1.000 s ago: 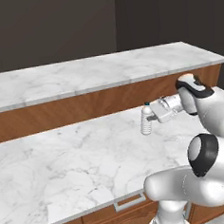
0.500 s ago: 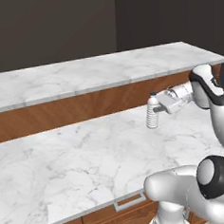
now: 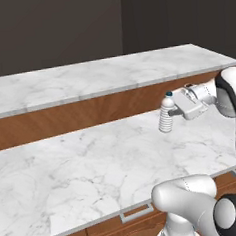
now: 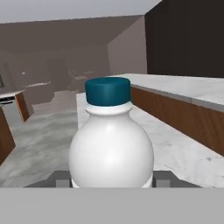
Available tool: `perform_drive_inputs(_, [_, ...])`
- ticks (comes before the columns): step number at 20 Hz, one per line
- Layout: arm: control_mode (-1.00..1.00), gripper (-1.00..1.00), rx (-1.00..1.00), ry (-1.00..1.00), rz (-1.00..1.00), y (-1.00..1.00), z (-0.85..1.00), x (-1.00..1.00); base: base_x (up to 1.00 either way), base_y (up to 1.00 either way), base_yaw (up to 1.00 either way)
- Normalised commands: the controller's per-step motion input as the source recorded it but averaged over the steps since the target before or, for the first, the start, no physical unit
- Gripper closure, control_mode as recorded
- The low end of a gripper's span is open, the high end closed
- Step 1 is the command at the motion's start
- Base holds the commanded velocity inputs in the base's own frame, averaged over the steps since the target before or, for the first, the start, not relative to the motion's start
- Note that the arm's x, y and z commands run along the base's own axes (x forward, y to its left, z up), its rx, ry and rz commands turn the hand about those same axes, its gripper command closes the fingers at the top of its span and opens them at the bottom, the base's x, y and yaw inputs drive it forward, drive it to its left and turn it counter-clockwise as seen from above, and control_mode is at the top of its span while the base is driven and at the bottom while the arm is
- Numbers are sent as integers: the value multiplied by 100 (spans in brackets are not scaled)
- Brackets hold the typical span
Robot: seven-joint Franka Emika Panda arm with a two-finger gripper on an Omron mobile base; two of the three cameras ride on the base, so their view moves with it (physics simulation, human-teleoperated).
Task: Place the drinks on the dining counter in a tight cluster.
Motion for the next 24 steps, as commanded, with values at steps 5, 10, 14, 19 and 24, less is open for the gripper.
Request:
perform_drive_inputs(5, [-100,100,-1,-5,0,0,29,-10,0,0,0])
perform_drive_inputs(10, [-100,100,0,0,0,0,0,0,0,0,0])
perform_drive_inputs(14, [100,100,0,0,0,0,0,0,-22,6,0])
perform_drive_inputs(19, [100,100,0,0,0,0,0,0,-97,44,15])
perform_drive_inputs(24, [100,100,0,0,0,0,0,0,-71,57,35])
